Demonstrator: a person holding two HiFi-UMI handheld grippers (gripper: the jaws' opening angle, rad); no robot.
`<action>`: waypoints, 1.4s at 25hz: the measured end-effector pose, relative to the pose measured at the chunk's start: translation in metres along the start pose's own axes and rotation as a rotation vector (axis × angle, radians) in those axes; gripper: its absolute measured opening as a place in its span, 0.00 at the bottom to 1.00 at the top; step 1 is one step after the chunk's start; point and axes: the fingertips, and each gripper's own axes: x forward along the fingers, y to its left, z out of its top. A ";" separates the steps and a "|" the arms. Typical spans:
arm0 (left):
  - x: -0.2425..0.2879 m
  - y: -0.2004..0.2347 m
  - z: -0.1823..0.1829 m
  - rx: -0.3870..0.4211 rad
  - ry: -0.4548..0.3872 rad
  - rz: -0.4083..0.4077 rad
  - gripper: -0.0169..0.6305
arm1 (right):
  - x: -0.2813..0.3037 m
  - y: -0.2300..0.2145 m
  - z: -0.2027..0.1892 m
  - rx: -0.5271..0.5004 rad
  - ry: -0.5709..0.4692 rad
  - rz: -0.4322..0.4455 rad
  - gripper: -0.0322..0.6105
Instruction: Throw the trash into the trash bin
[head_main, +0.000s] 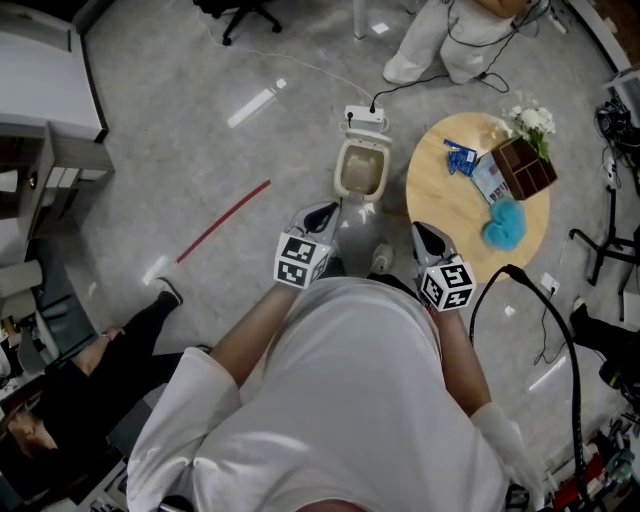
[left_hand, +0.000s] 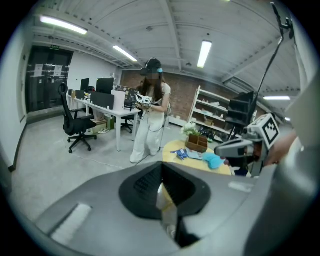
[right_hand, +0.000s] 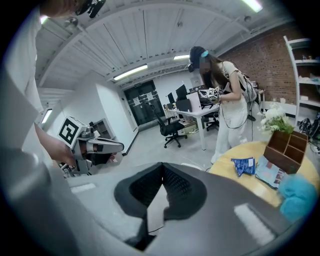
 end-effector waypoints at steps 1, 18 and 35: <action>0.000 0.000 -0.001 0.000 0.001 -0.002 0.03 | 0.000 0.001 0.000 0.000 0.000 -0.001 0.05; 0.008 -0.001 -0.005 0.072 0.052 -0.144 0.03 | 0.001 0.006 -0.003 0.041 -0.028 -0.113 0.05; 0.013 0.008 -0.007 0.174 0.113 -0.298 0.03 | -0.020 -0.010 -0.004 0.142 -0.113 -0.350 0.05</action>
